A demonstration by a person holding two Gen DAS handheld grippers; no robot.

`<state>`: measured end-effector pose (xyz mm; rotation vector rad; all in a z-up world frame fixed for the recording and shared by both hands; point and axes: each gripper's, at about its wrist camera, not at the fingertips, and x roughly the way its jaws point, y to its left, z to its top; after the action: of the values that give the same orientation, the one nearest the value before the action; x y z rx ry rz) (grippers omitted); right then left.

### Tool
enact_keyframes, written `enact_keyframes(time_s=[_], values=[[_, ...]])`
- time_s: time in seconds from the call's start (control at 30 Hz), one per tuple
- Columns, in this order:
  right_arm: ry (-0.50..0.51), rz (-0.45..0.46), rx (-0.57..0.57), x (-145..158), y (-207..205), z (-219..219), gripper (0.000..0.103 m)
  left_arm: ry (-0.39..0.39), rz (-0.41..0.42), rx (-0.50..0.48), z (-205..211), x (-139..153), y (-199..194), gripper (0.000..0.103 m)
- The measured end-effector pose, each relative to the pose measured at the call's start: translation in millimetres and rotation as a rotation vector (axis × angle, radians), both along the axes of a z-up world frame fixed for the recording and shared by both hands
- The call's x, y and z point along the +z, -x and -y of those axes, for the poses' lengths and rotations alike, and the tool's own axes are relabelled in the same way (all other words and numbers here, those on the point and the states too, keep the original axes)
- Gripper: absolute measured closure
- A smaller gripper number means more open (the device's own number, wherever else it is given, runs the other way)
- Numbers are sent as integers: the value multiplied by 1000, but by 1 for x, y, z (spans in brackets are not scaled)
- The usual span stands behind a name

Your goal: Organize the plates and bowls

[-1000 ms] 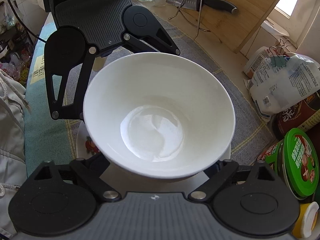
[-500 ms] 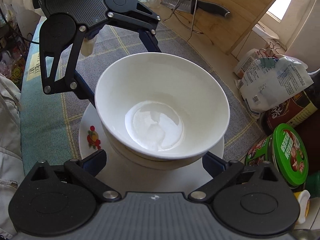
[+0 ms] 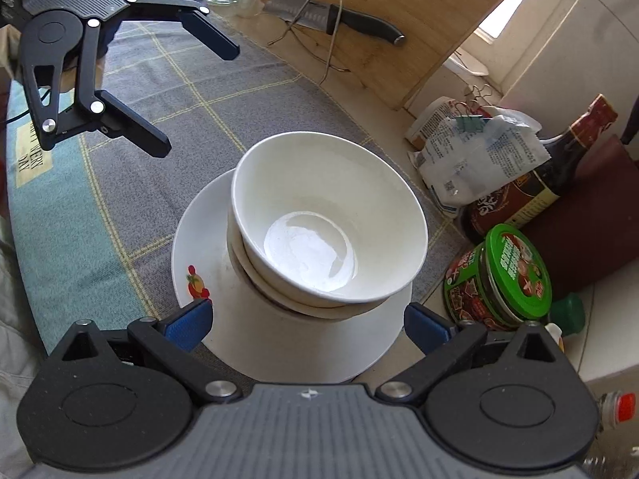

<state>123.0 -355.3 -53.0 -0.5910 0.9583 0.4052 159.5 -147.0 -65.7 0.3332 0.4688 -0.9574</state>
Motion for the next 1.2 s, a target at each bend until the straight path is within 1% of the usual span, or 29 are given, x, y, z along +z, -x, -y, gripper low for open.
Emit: enact_keyframes(time_s=[0.07, 0.17, 0.23, 0.27, 0.33, 0.37, 0.43, 0.5, 0.57, 0.6, 0.7, 0.83, 0.97, 1.13, 1.2], values=[[19, 2, -70, 0, 7, -11, 0, 30, 35, 56, -11, 2, 5, 1], [24, 34, -189, 4, 21, -31, 0, 58, 82, 147, -25, 3, 17, 1], [4, 56, -298, 8, 31, -45, 0, 66, 55, 163, -32, 5, 23, 1], [-10, 80, -371, 11, 37, -52, 0, 73, 32, 167, -37, 8, 27, 1], [-44, 98, -511, 14, 45, -63, 0, 78, 5, 182, -44, 11, 34, 1], [-62, 112, -568, 16, 50, -67, 0, 69, -2, 198, -46, 14, 37, 1], [-128, 132, -729, 19, 60, -75, 0, 52, -10, 235, -46, 18, 42, 1], [-200, 144, -856, 20, 67, -75, 0, 36, -42, 254, -48, 23, 46, 1], [-249, 147, -962, 19, 74, -77, 0, 28, -75, 269, -48, 28, 49, 1], [-259, 159, -994, 21, 78, -79, 0, 19, -79, 278, -46, 31, 50, 1], [-273, 204, -1049, 29, 89, -84, 0, -14, -84, 312, -41, 37, 52, 1], [-300, 240, -1095, 39, 97, -80, 0, -3, -112, 333, -40, 44, 54, 1], [-298, 260, -1104, 45, 101, -79, 0, 2, -131, 339, -37, 46, 56, 1], [-311, 261, -1102, 44, 104, -79, 0, -1, -131, 372, -33, 48, 58, 1], [-318, 255, -1103, 43, 104, -77, 0, -11, -133, 367, -31, 48, 59, 1]])
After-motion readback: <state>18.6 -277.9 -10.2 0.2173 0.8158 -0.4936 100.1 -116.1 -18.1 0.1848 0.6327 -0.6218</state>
